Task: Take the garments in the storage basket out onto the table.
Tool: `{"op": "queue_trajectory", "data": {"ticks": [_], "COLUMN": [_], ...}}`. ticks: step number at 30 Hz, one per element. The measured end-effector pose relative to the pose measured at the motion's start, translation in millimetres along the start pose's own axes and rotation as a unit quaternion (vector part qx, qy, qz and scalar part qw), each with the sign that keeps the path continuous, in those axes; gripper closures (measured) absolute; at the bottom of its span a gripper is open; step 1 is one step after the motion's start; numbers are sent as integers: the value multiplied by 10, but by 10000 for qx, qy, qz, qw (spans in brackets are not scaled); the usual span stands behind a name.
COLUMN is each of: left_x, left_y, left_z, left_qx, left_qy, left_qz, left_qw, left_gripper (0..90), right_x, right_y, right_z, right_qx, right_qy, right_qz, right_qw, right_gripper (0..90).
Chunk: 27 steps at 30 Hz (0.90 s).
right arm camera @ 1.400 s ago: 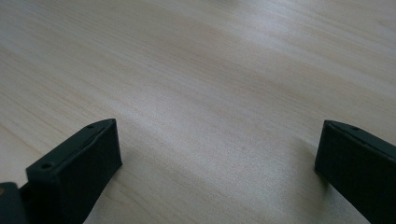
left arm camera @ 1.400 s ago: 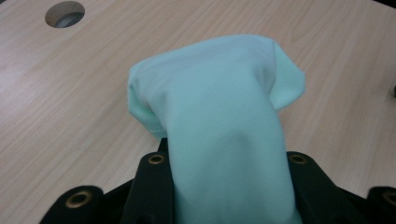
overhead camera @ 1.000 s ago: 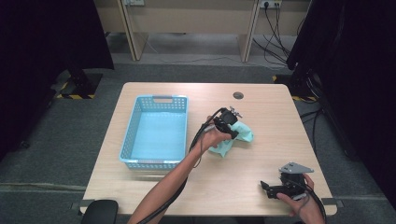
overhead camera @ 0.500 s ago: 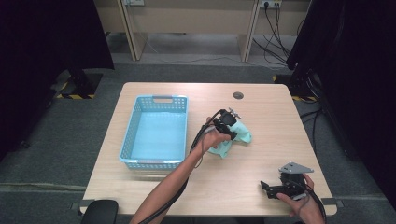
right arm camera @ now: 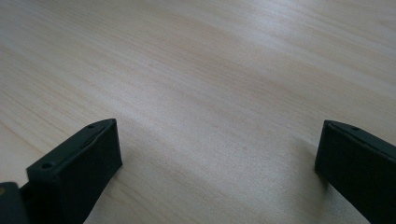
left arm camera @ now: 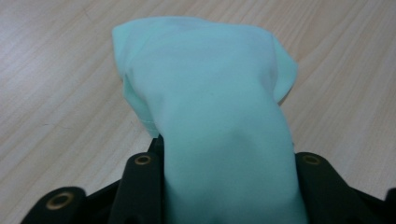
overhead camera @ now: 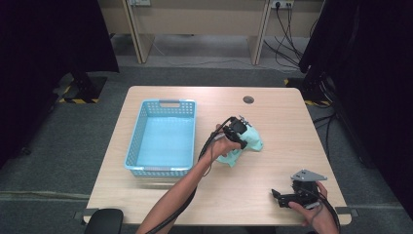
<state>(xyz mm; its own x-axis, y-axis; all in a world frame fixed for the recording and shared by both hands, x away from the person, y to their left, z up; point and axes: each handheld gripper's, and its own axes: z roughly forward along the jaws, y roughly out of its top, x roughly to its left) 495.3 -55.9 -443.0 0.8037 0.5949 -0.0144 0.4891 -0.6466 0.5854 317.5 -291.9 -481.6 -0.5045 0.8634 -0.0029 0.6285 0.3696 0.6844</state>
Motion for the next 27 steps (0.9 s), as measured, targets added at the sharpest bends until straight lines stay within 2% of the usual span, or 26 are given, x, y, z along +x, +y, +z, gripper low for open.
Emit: {"op": "queue_trajectory", "data": {"ticks": [3, 5, 7, 10, 13, 19, 27], "left_x": [-4, -8, -5, -18, -31, -23, 5], "left_y": [1, 13, 31, 52, 69, 97, 126], "left_z": [4, -5, -33, -76, -114, -195, -279], "left_qx": [-6, -24, -70, -109, -151, -263, -418], "left_qy": [19, 100, 162, 52, 160, 223, 183], "left_qz": [-44, -89, -119, -191, -183, -205, -309], "left_qw": [10000, 9999, 9998, 9997, 9996, 9992, 9985], "left_gripper": [497, 362, 277, 196, 118, 63, 57], "right_x": [0, 1, 1, 2, 2, 2, 2], "right_y": [0, 0, 0, 0, 0, 0, 0], "right_z": [0, 0, 0, 0, 0, 0, -1], "right_qx": [1, 1, 1, 1, 2, -2, 4], "right_qy": [1, 3, 5, 8, 8, 6, 8], "right_qz": [0, 1, -1, -5, -5, -6, -6], "right_qw": [10000, 10000, 10000, 10000, 10000, 10000, 10000], "right_gripper": [5, 5, 5, 5, 5, 5, 5]}}
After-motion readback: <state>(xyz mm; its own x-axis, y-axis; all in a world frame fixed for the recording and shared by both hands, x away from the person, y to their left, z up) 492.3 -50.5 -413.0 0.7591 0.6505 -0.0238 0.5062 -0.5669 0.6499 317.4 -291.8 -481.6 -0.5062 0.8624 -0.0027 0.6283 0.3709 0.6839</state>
